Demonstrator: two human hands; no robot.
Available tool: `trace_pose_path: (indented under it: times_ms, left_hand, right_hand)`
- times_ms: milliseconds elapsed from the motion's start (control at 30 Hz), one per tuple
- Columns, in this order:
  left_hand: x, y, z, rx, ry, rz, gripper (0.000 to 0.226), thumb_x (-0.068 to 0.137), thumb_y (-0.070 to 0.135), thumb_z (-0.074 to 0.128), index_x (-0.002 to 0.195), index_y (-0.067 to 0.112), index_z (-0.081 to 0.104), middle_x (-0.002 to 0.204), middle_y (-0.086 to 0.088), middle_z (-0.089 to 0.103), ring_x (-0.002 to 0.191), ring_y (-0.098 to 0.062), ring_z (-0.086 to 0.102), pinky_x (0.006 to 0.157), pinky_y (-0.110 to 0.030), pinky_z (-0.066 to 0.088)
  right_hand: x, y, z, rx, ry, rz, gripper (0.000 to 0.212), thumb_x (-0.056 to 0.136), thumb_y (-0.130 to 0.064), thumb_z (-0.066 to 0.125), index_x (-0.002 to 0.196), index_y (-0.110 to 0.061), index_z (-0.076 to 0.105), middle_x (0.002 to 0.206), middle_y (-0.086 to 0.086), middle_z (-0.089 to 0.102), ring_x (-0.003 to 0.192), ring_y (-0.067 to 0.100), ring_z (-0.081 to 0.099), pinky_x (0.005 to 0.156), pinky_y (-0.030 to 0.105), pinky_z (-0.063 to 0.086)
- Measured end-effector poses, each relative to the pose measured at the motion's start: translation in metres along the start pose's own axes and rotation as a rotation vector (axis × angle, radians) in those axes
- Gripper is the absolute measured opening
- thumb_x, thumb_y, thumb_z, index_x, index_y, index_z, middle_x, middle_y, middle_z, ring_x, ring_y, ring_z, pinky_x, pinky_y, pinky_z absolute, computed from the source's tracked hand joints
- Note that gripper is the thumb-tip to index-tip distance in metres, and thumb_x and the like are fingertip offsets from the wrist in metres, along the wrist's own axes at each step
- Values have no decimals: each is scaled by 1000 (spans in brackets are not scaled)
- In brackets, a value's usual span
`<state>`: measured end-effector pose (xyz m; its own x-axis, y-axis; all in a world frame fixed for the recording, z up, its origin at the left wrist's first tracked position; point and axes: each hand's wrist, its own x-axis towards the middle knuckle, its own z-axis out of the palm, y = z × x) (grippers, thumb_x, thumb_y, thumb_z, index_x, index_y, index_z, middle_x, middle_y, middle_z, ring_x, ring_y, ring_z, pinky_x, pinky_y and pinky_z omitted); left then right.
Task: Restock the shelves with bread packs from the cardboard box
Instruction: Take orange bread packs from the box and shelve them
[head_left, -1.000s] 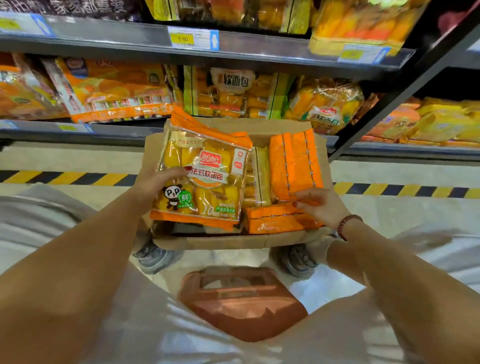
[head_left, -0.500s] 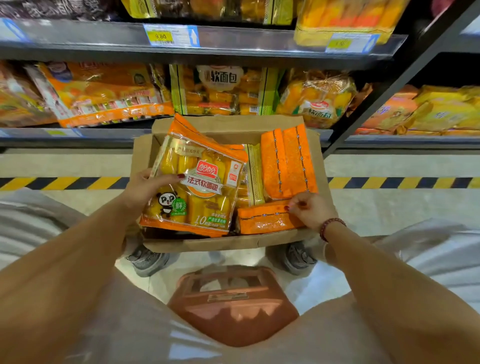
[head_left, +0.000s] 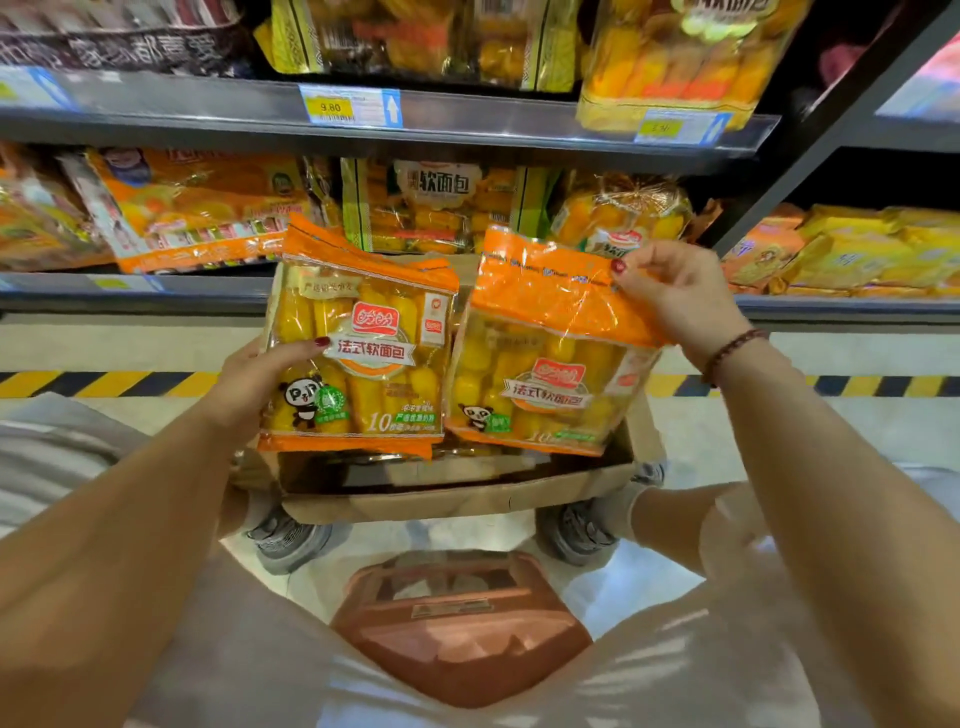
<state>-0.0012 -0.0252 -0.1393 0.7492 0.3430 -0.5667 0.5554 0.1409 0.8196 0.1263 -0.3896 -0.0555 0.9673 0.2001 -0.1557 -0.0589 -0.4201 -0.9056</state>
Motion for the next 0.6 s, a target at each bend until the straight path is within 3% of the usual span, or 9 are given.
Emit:
trace_pose_path:
  times_ms: [67,167,300,367,467,600]
  left_hand:
    - [-1,1,0,-24,13,5,19,83,30,73,101,27,67,84,2,78,80,-23,74,66,-36,57]
    - [-2,2,3,-28,-7,13,18,85,27,71,102,27,66,87,0,78,81,-24,74,65,-34,56]
    - [2,0,8,0,20,-29,40,79,29,77,115,18,65,99,-11,75,87,-33,73,76,-46,59]
    - [5,-3,11,19,18,-56,41,75,30,80,112,18,67,98,-11,76,87,-33,74,80,-49,59]
    - [7,-8,19,18,28,-90,26,74,24,81,98,22,70,84,-7,78,78,-29,75,71,-41,59]
    - [7,-7,27,32,33,-83,17,78,22,78,91,24,66,67,3,75,65,-21,73,59,-32,55]
  right_hand:
    - [22,-11,-1,-48,4,8,19,89,-12,62,74,-23,59,73,-10,64,64,-2,61,58,17,50]
    - [51,-7,5,-135,3,77,17,90,-15,62,75,-22,58,78,-4,62,69,7,60,61,21,49]
    - [73,19,16,-338,63,73,24,90,-14,61,70,-25,53,77,-5,58,72,8,54,60,21,44]
    - [79,35,22,-488,106,27,18,88,-17,60,72,-24,56,82,-1,60,79,13,55,68,27,47]
    - [78,54,28,-635,101,2,9,87,-26,61,87,-18,64,95,4,64,94,21,58,81,37,50]
    - [61,74,29,-674,162,-16,41,86,-44,59,115,-16,63,126,7,55,121,26,42,102,41,35]
